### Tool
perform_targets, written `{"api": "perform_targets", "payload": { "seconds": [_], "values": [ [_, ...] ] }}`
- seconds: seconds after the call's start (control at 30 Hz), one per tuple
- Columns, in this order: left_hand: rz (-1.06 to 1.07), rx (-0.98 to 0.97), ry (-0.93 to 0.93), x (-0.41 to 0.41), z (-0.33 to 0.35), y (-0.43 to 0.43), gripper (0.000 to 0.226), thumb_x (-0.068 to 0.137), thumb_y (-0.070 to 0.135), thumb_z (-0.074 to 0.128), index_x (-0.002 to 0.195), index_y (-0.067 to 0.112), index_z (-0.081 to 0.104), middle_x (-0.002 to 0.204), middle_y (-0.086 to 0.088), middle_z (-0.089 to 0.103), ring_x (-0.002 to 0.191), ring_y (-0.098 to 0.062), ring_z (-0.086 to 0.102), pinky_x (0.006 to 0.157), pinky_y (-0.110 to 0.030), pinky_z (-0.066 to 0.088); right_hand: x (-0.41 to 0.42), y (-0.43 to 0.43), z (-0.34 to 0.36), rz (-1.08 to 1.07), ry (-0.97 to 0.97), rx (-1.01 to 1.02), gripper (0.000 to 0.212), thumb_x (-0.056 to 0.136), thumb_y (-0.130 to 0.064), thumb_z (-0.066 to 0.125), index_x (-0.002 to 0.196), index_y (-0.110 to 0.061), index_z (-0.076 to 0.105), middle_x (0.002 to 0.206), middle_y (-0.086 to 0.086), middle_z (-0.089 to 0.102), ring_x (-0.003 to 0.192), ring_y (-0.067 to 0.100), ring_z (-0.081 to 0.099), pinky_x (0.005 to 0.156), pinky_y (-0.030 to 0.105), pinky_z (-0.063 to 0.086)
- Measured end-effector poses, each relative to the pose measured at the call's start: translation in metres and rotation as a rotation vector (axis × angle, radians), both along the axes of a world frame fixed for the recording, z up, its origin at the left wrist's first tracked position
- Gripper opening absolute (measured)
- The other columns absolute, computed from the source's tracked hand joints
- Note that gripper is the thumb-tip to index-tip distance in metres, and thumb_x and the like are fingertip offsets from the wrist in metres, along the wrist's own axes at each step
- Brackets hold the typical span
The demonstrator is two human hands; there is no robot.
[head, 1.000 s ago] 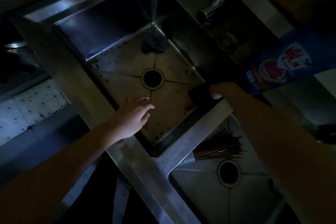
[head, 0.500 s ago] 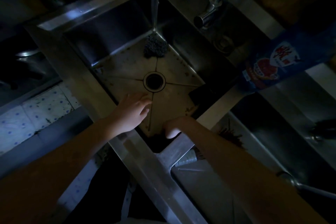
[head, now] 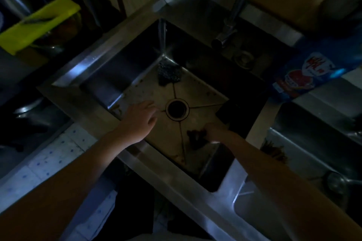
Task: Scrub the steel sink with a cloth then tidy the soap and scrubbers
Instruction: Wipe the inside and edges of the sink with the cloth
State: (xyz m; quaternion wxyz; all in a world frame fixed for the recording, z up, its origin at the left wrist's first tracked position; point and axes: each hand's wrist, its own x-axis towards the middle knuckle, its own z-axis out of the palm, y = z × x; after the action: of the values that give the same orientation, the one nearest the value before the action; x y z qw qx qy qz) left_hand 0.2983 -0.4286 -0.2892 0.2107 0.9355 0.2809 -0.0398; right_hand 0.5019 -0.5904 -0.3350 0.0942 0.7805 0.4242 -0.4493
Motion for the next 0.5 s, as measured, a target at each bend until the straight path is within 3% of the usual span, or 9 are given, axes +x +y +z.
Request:
{"api": "perform_targets", "payload": {
  "seconds": [0.1, 0.2, 0.3, 0.33, 0.43, 0.5],
  "values": [
    [-0.017, 0.016, 0.0, -0.006, 0.005, 0.044, 0.033, 0.089, 0.019, 0.054, 0.122, 0.015, 0.057, 0.133, -0.007, 0.05, 0.121, -0.025, 0.047, 0.099, -0.04, 0.033, 0.002, 0.019, 0.001, -0.212, 0.014, 0.109, 0.022, 0.095, -0.014, 0.053, 0.086, 0.004, 0.063, 0.096, 0.024, 0.06, 0.085, 0.024, 0.052, 0.07, 0.026, 0.033],
    [-0.036, -0.008, -0.003, -0.009, 0.01, 0.087, 0.034, 0.087, 0.016, 0.055, 0.122, 0.018, 0.057, 0.138, -0.004, 0.047, 0.122, -0.025, 0.049, 0.099, -0.04, 0.036, -0.002, 0.04, 0.006, -0.413, -0.008, 0.184, 0.024, 0.091, -0.018, 0.057, 0.102, 0.003, 0.063, 0.103, 0.022, 0.065, 0.09, 0.026, 0.063, 0.073, 0.03, 0.045],
    [-0.071, -0.039, -0.029, -0.007, 0.011, 0.126, 0.035, 0.088, 0.016, 0.056, 0.122, 0.017, 0.057, 0.138, -0.006, 0.047, 0.123, -0.027, 0.048, 0.099, -0.039, 0.035, -0.013, 0.062, 0.007, -0.719, 0.066, 0.323, 0.013, 0.09, -0.004, 0.056, 0.095, 0.002, 0.066, 0.084, 0.02, 0.064, 0.061, -0.003, 0.061, 0.066, 0.019, 0.048],
    [-0.083, -0.041, -0.029, -0.005, 0.01, 0.137, 0.035, 0.088, 0.017, 0.056, 0.123, 0.017, 0.056, 0.137, -0.007, 0.047, 0.123, -0.028, 0.047, 0.1, -0.039, 0.034, -0.015, 0.07, 0.008, -0.79, 0.07, 0.36, 0.016, 0.091, -0.004, 0.054, 0.1, 0.004, 0.065, 0.088, 0.018, 0.064, 0.068, -0.005, 0.062, 0.071, 0.019, 0.048],
    [-0.142, -0.006, -0.004, 0.006, 0.008, 0.17, 0.036, 0.089, 0.02, 0.055, 0.126, 0.017, 0.054, 0.137, -0.007, 0.047, 0.122, -0.028, 0.048, 0.101, -0.042, 0.036, -0.022, 0.1, 0.009, -0.911, 0.063, 0.38, 0.028, 0.092, -0.009, 0.053, 0.115, 0.005, 0.061, 0.116, 0.023, 0.063, 0.108, 0.031, 0.06, 0.09, 0.032, 0.047],
    [-0.184, 0.013, 0.019, 0.017, 0.007, 0.19, 0.037, 0.091, 0.022, 0.052, 0.127, 0.018, 0.052, 0.14, -0.006, 0.044, 0.124, -0.027, 0.046, 0.102, -0.042, 0.035, -0.025, 0.121, 0.007, -0.996, 0.07, 0.382, 0.028, 0.093, -0.003, 0.05, 0.118, 0.009, 0.059, 0.119, 0.026, 0.061, 0.11, 0.034, 0.057, 0.075, 0.021, 0.044]
  ]
}}
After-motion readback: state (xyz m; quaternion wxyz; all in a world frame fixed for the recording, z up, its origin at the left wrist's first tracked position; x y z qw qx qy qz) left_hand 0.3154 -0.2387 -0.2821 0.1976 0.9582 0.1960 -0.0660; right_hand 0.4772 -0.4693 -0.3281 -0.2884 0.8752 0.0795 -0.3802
